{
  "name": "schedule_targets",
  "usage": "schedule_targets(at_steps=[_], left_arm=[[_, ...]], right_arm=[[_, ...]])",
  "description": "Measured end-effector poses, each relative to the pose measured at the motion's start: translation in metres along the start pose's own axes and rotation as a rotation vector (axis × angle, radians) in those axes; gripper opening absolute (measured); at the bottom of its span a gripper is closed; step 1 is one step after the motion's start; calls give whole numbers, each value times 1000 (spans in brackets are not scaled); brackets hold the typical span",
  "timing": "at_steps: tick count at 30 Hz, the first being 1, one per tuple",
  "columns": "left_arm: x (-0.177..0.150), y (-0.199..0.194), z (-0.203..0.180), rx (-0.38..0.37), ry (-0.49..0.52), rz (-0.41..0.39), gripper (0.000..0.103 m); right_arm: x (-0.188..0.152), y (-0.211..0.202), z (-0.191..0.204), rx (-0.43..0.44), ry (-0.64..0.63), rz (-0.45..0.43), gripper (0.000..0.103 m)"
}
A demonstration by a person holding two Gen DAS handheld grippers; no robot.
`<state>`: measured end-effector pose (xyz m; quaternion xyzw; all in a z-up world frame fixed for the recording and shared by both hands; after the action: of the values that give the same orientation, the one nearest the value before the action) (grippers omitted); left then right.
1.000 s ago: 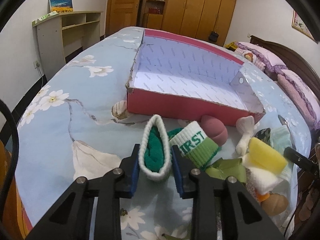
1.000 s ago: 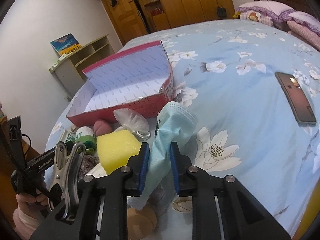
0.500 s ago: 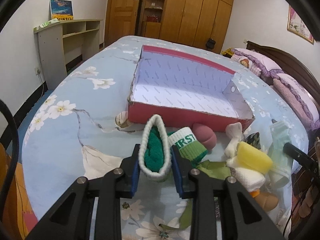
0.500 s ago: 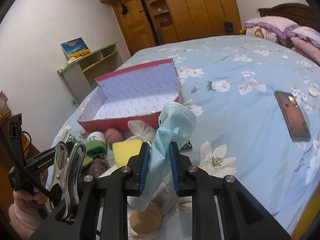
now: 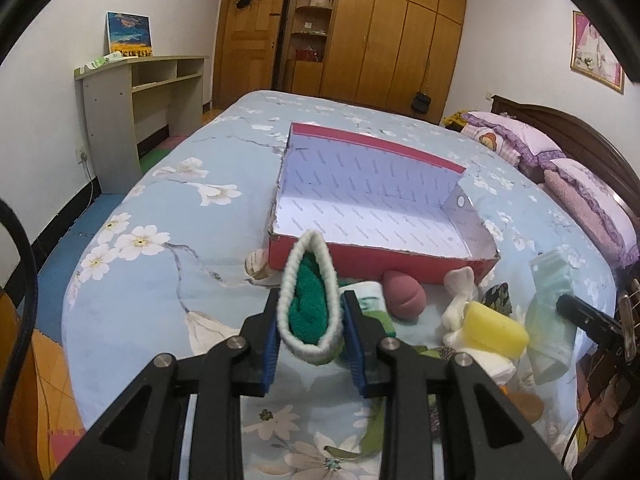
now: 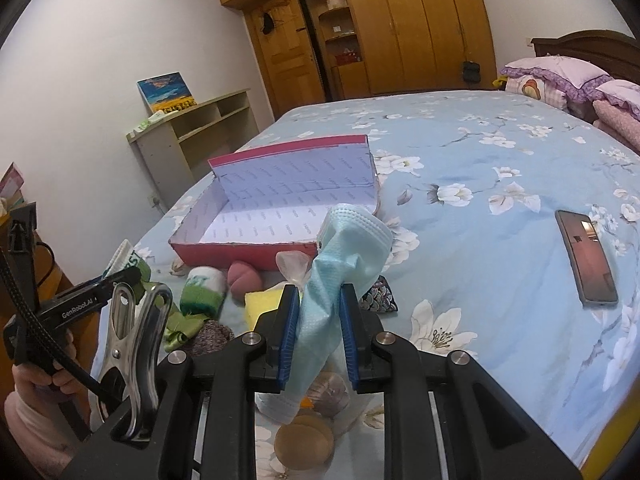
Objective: Organize soft objects
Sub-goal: 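Carry the white sock and blue mask over the pink box with both grippers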
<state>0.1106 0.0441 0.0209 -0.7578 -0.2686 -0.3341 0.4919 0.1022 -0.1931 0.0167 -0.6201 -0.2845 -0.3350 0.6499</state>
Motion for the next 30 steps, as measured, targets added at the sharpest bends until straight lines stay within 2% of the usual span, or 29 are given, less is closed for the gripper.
schedule_targets(at_steps=[12, 17, 22, 27, 30], left_arm=[[-33, 11, 36, 74, -66, 76, 30], [-43, 13, 46, 77, -83, 93, 30], [-45, 10, 47, 69, -87, 86, 40], [-43, 6, 43, 67, -67, 77, 41], [-43, 6, 43, 61, -76, 72, 28]], right_arm=[[-5, 3, 1, 5, 2, 14, 22], [-6, 4, 2, 7, 1, 17, 22], [-7, 6, 2, 7, 0, 22, 22], [-7, 6, 2, 7, 2, 22, 22], [-7, 6, 2, 6, -1, 22, 22]])
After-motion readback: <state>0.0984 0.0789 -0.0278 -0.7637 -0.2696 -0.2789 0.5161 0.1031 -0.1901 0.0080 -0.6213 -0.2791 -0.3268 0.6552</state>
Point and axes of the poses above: each gripper's, at about its wrist camera, not at the fingertips, and y roughly the way its jaws point, z to its left, x to its top, the point moved 7 cm from there along y, roughly the way its jaws point, and after that the axes turned 15 degrees about -x, right-handed, at the moved point
